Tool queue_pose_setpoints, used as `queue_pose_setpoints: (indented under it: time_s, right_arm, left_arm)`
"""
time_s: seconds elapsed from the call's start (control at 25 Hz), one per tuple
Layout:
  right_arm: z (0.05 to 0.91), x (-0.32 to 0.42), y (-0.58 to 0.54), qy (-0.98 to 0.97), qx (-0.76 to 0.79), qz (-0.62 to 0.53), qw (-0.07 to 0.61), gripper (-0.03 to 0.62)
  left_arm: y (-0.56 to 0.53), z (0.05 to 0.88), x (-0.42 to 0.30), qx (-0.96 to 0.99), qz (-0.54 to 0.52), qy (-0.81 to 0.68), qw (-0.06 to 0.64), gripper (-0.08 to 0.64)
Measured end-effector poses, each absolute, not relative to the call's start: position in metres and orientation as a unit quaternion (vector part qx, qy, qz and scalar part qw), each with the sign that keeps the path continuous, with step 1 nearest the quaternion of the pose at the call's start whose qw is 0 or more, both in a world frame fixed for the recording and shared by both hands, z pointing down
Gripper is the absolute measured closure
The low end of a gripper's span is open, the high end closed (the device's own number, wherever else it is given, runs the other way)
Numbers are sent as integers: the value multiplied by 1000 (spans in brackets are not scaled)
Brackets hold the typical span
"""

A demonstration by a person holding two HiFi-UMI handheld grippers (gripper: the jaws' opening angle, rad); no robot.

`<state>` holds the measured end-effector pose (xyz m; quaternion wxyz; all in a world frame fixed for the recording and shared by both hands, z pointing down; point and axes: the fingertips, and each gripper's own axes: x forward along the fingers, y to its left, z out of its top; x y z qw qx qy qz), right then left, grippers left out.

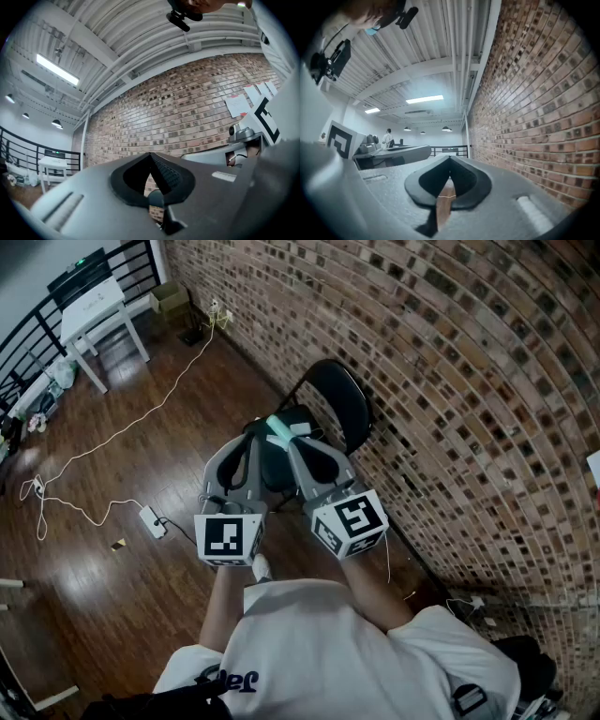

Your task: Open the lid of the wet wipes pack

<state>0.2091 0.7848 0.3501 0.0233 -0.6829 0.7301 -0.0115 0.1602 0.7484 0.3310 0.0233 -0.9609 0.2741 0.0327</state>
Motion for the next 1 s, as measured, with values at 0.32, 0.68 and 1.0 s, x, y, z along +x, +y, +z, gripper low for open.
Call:
queue_pose_setpoints:
  time_s: [0.32,0.68,1.0]
  right_arm:
    - [362,101,666,794,-608,-19,11,600]
    - [382,36,531,866,-497,-50,0,600]
    - [340,73,373,874,-484,-24,38,600]
  left_arm:
    - [634,346,45,-929,76,362,27,543]
    - [513,363,-7,-887,58,459,5,543]
    - [361,328,-2,-845,66,528,56,543]
